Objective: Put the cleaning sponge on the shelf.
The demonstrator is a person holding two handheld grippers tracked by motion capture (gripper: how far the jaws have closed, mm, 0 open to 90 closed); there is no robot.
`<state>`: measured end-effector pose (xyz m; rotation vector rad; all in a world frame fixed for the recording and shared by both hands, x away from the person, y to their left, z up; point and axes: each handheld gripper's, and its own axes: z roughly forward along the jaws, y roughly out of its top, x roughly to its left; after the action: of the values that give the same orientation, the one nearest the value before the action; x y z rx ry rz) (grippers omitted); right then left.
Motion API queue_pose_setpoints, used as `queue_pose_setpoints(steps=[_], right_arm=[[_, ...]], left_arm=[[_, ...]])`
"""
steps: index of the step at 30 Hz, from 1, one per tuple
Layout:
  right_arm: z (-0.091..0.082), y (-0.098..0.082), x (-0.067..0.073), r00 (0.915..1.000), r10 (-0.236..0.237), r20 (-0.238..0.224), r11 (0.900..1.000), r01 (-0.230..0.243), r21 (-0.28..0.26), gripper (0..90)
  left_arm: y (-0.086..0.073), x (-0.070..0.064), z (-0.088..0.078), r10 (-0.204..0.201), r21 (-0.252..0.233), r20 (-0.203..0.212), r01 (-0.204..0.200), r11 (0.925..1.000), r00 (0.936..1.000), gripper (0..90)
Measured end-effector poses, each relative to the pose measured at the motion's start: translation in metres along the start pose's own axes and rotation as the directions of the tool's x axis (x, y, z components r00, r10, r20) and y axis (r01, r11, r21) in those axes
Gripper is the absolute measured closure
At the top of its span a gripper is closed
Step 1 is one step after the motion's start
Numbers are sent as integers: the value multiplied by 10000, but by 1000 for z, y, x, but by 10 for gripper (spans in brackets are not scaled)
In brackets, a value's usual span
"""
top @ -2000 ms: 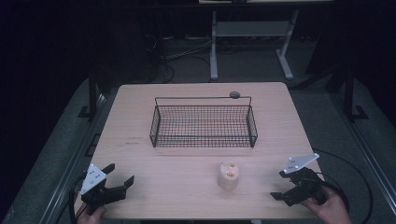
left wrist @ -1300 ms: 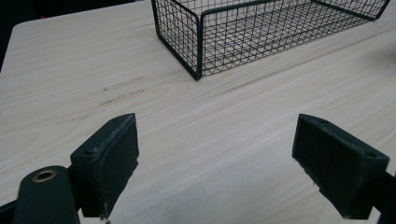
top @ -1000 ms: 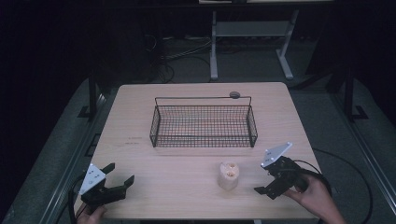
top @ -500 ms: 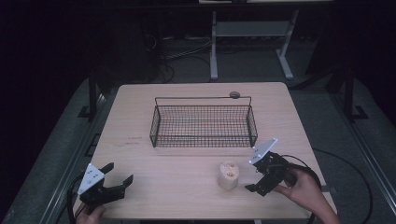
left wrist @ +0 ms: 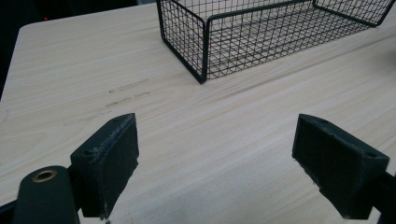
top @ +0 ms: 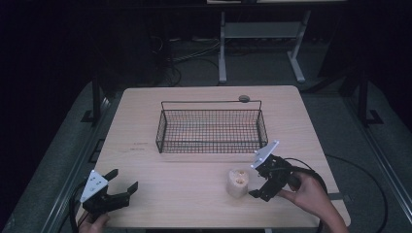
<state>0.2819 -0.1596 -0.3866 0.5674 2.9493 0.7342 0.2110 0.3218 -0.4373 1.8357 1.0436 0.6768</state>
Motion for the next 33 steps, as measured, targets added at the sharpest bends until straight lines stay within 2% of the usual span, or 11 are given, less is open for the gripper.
queue_pose_setpoints(steps=[12, 33], right_arm=[[9, 17, 1, 9995, -310, -110, 9990, 313, 304, 145], [22, 37, -2, 9991, -355, -245, 9968, 371, 704, 145]], left_arm=[[0, 1, -1, -69, -56, -15, 69, 10000, 10000, 138], [1, 1, -1, -63, -97, -3, 63, 9999, 10000, 138]])
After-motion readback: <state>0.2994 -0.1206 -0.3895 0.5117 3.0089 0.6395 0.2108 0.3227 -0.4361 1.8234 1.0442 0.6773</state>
